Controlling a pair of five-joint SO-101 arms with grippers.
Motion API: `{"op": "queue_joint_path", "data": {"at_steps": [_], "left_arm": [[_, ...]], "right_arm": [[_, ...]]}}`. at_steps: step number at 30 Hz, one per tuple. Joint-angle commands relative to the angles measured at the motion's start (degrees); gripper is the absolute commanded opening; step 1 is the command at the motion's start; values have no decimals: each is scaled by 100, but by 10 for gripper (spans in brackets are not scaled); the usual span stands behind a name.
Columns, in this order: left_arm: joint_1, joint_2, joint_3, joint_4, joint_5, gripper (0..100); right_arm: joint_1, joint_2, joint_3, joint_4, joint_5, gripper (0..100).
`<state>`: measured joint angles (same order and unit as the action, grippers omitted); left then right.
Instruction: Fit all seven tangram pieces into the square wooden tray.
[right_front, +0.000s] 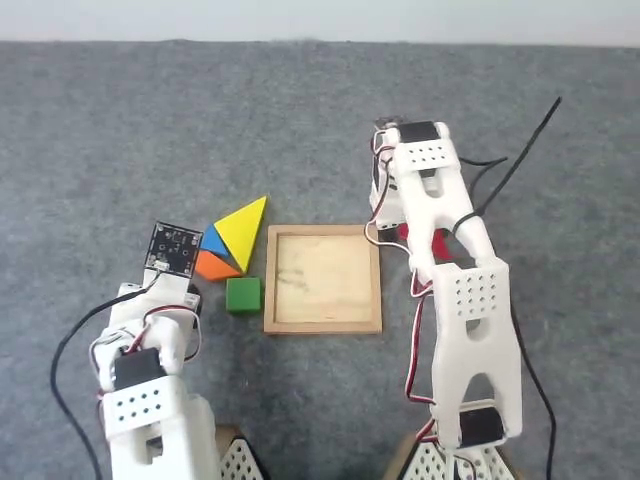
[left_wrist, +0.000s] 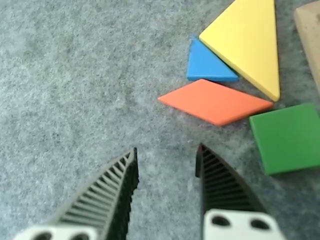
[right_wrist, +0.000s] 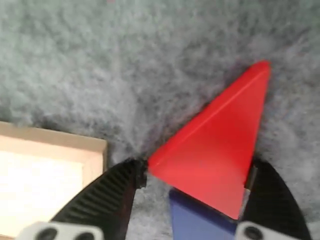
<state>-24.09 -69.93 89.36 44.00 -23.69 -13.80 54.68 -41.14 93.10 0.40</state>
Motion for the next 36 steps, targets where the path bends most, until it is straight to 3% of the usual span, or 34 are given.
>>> {"op": "queue_joint_path", "data": {"at_steps": [1,15,36], "left_arm": [[18,-132,-48,-132,-44,180],[18,-132,-48,-132,-53,180],[26,-132,-48,-132,-53,181]], "right_arm": [[180,84,-70,-145,105,307],[136,145,-431,-180,62,307],[-22,215,-1081,-567,-1565,310]]}}
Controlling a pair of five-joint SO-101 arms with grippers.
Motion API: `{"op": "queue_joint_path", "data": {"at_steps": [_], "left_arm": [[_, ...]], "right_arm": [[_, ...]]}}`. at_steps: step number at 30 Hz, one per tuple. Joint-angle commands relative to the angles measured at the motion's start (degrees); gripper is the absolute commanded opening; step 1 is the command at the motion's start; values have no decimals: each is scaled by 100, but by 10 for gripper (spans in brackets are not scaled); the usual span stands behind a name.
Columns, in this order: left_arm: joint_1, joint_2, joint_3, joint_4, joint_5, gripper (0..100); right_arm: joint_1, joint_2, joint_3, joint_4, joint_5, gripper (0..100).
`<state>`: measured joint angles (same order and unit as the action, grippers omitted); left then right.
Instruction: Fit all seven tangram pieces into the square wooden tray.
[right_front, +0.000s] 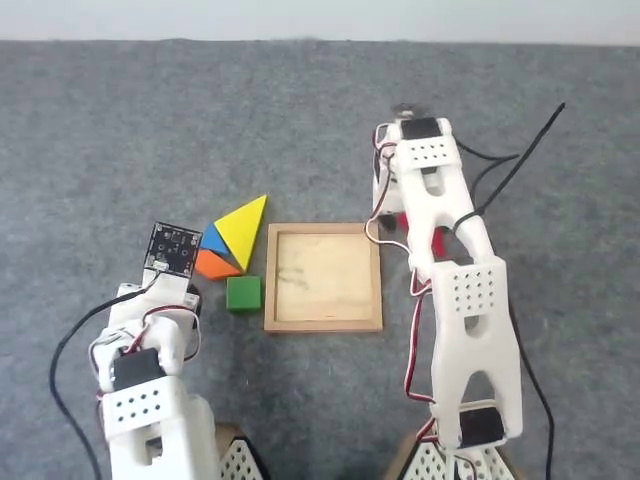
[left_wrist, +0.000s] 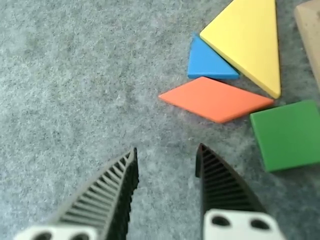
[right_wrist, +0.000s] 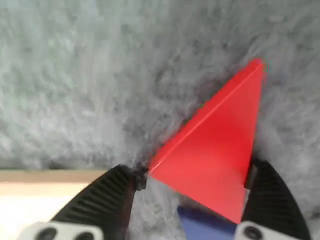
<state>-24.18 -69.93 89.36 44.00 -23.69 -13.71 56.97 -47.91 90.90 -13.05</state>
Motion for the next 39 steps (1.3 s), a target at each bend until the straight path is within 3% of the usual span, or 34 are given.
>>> {"op": "queue_joint_path", "data": {"at_steps": [1,5,12,27,34,39], "left_arm": [[35,-132,-48,-132,-53,181],[44,-132,-48,-123,-53,181],[44,-132,-48,-123,-53,181],[44,-132,-48,-123,-53,181],[44,-132,-22,-123,-53,181],[44,-132,-22,-123,-53,181]], "right_arm": [[-66,4,-404,-356,-264,310],[-75,268,-440,-470,-413,314],[-127,374,-475,-549,-413,413],[-40,602,-1178,-514,-1064,409],[110,857,-1363,-136,-914,288],[31,875,-1415,268,-536,366]]}}
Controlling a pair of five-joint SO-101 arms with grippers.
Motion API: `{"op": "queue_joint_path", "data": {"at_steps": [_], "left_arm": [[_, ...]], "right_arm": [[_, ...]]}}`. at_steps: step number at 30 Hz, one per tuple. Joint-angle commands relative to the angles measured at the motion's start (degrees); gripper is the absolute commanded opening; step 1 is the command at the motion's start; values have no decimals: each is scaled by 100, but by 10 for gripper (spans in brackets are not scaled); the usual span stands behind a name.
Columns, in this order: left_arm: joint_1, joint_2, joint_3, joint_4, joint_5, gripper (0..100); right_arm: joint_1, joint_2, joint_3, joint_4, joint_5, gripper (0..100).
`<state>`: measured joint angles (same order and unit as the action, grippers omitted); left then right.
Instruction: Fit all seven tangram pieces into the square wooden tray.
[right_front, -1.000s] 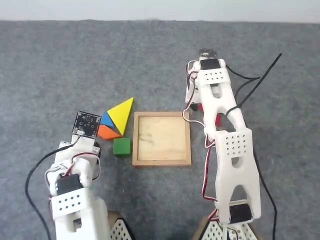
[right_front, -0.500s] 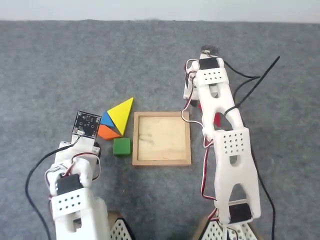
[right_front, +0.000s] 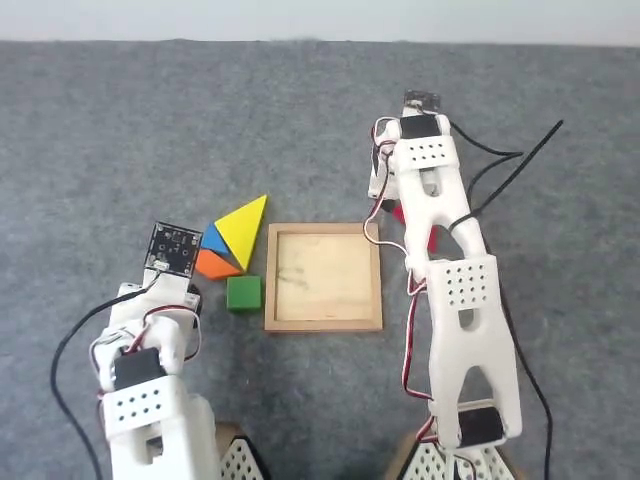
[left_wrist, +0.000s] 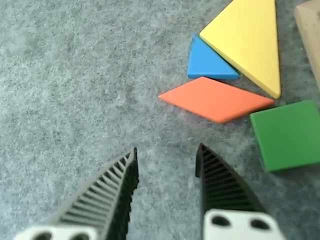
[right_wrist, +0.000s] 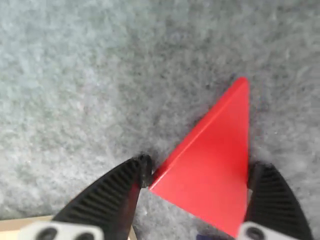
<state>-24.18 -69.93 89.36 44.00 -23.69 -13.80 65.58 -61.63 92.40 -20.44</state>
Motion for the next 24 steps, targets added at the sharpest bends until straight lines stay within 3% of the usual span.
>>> {"op": "queue_joint_path", "data": {"at_steps": [1,16,24], "left_arm": [[44,-132,-22,-123,-53,181],[44,-132,-13,-123,-53,181],[44,-132,-13,-123,-53,181]], "right_arm": [[40,13,-53,145,202,374],[-242,-13,-62,418,1011,380],[-295,4,-62,576,1099,433]]}}
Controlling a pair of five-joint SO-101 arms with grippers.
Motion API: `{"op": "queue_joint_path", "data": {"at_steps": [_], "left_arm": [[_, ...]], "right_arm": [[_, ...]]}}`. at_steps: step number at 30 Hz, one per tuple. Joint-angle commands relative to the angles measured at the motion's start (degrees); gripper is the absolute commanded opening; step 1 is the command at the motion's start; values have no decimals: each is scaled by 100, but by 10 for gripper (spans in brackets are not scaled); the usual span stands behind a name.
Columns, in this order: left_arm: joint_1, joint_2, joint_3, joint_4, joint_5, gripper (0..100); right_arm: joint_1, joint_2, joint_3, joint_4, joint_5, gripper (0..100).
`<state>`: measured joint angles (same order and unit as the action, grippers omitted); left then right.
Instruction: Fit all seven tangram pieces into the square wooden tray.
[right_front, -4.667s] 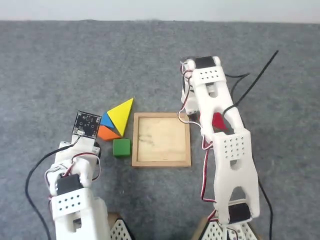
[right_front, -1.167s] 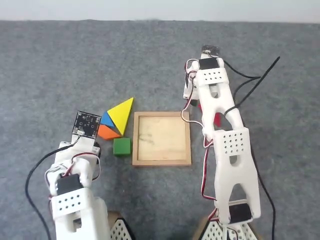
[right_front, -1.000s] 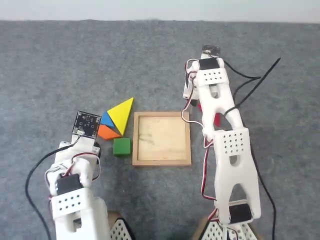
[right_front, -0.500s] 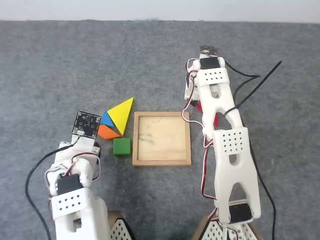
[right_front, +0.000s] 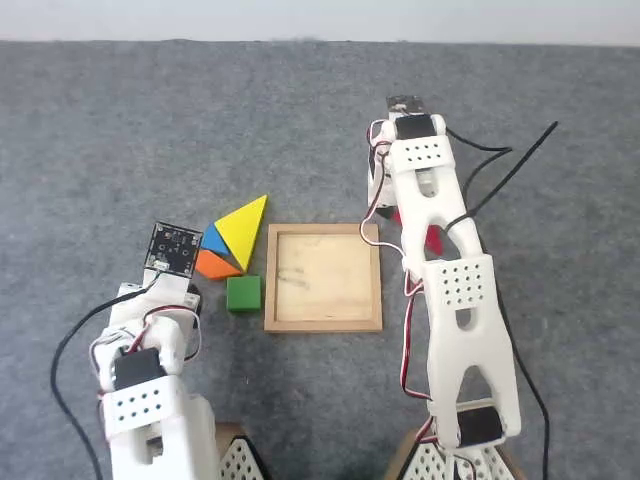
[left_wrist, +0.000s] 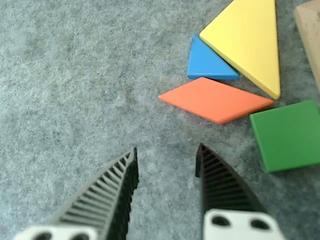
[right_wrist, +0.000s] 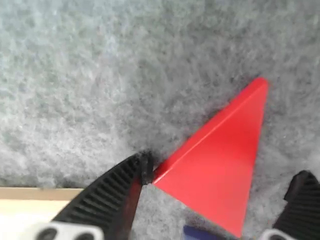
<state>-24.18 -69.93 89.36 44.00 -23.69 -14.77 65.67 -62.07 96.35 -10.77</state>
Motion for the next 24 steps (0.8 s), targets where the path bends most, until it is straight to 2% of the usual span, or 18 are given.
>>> {"op": "queue_joint_path", "data": {"at_steps": [1,8,12,20,24], "left_arm": [[44,-132,-13,-123,-53,181],[44,-132,-13,-123,-53,181],[44,-132,-13,-123,-53,181],[44,-132,-13,-123,-53,181],[44,-132,-13,-123,-53,181]], "right_arm": [[-198,-4,-18,180,141,433],[-189,-4,-18,180,466,433],[-198,4,-18,312,967,431],[-189,4,-18,374,1002,429],[-171,4,-18,374,1204,344]]}}
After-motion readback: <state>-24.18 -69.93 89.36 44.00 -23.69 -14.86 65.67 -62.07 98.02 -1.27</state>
